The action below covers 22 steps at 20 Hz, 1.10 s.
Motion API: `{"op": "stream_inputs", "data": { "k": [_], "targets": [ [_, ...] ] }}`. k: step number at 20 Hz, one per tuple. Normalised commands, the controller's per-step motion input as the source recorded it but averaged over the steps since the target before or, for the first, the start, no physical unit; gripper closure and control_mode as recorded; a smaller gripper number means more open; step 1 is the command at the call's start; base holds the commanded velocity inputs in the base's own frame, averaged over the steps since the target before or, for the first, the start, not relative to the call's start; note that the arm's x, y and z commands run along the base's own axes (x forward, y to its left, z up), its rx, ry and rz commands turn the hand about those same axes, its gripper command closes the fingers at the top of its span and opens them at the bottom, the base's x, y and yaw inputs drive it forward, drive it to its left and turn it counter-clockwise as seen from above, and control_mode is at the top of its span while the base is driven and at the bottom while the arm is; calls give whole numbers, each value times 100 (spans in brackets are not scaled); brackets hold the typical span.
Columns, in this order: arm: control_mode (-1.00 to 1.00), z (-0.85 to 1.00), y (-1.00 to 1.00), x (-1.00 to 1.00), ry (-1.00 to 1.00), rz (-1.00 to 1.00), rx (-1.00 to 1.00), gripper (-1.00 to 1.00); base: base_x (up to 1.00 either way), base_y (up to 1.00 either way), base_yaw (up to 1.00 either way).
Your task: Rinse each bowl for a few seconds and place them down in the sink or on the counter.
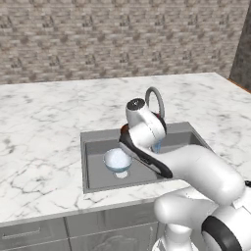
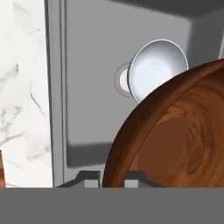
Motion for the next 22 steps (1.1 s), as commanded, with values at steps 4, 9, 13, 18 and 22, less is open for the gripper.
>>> {"op": "stream_inputs", "data": {
  "k": [4, 9, 13, 18, 22],
  "targets": [
    [-100, 10, 43, -27, -10, 29, -13, 100, 0, 0, 0],
    [-100, 4, 52, -21, 0, 33, -8, 100, 0, 0, 0],
    [-100, 0, 56, -10, 5, 38, -2, 100, 0, 0, 0],
    [-100, 0, 50, -9, 8, 38, -3, 100, 0, 0, 0],
    [-100, 0, 53, -2, 9, 36, -2, 100, 0, 0, 0]
  ]
}}
